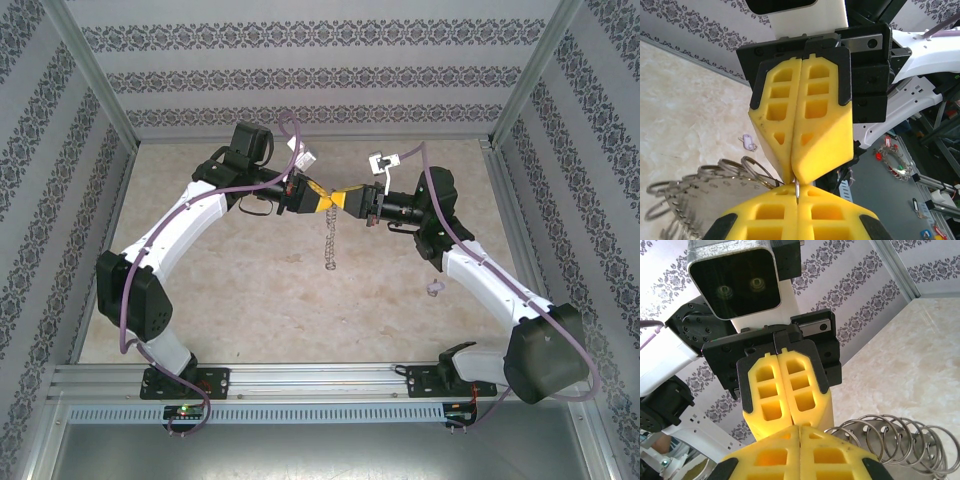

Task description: Put the keys on the keyring

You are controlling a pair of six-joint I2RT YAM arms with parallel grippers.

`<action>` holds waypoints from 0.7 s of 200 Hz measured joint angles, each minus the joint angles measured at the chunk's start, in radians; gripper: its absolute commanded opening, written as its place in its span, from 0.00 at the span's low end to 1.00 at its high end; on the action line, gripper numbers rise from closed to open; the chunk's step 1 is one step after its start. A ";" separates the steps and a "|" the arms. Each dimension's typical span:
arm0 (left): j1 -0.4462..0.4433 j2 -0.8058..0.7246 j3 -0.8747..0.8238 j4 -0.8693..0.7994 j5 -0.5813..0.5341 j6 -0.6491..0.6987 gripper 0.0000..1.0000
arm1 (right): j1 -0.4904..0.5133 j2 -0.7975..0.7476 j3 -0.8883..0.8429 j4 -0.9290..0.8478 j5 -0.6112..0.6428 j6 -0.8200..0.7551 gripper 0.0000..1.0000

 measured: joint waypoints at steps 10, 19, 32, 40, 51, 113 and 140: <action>0.000 0.000 0.000 -0.002 0.000 0.000 0.00 | 0.000 0.001 0.000 0.000 -0.001 -0.009 0.00; 0.000 0.001 0.000 -0.002 -0.002 -0.001 0.00 | 0.000 0.002 0.000 0.000 0.000 -0.016 0.00; 0.000 0.002 0.000 -0.002 -0.008 -0.004 0.01 | -0.002 0.005 -0.002 0.001 0.000 -0.023 0.00; 0.000 0.003 0.000 -0.002 -0.014 -0.008 0.05 | -0.004 0.007 -0.003 0.003 0.001 -0.026 0.00; 0.000 0.007 -0.002 0.003 -0.026 -0.014 0.10 | -0.006 0.011 -0.011 0.009 0.008 -0.031 0.00; -0.005 0.028 -0.113 0.122 -0.080 -0.095 0.15 | -0.019 0.074 -0.075 0.046 0.040 -0.045 0.00; -0.005 0.046 -0.158 0.173 -0.098 -0.126 0.15 | -0.020 0.111 -0.099 0.068 0.053 -0.045 0.00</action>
